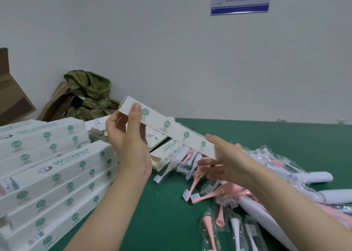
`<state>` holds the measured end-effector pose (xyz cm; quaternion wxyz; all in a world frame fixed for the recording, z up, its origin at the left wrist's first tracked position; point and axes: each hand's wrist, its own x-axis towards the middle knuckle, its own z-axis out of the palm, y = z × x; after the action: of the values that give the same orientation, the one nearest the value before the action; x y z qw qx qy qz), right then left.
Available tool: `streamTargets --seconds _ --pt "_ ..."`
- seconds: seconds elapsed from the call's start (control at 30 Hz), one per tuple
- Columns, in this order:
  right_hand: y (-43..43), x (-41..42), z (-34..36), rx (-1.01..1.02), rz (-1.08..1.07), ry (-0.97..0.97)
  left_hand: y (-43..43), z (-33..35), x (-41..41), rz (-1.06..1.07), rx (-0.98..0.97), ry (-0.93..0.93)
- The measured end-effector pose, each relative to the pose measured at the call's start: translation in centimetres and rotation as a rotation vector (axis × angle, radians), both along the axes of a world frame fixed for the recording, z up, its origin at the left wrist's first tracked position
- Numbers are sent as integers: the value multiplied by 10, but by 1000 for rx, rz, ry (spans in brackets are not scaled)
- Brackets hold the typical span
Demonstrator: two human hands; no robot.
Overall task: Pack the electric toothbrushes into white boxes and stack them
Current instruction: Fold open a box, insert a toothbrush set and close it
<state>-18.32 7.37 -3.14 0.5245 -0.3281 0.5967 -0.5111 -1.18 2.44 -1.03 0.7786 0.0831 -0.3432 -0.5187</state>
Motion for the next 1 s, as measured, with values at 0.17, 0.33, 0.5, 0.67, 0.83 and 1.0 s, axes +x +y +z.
streamTargets --seconds 0.17,0.33,0.5,0.67,0.83,1.0 --pt "-2 -5 1 -222 -227 -288 -21 -18 -5 37 254 -250" --pt "-1 -7 -3 -450 -342 262 -20 -33 -6 477 69 -738" --pt "3 10 0 -569 -137 359 -8 -44 -20 374 -431 -1263" --pt "5 16 7 -560 -118 165 -10 -52 -24 382 -440 -1353" --pt "7 16 8 -591 -205 177 -5 -49 -23 513 -570 -1289" --pt "10 20 8 -655 -227 329 1 -43 -22 561 -557 -1254"
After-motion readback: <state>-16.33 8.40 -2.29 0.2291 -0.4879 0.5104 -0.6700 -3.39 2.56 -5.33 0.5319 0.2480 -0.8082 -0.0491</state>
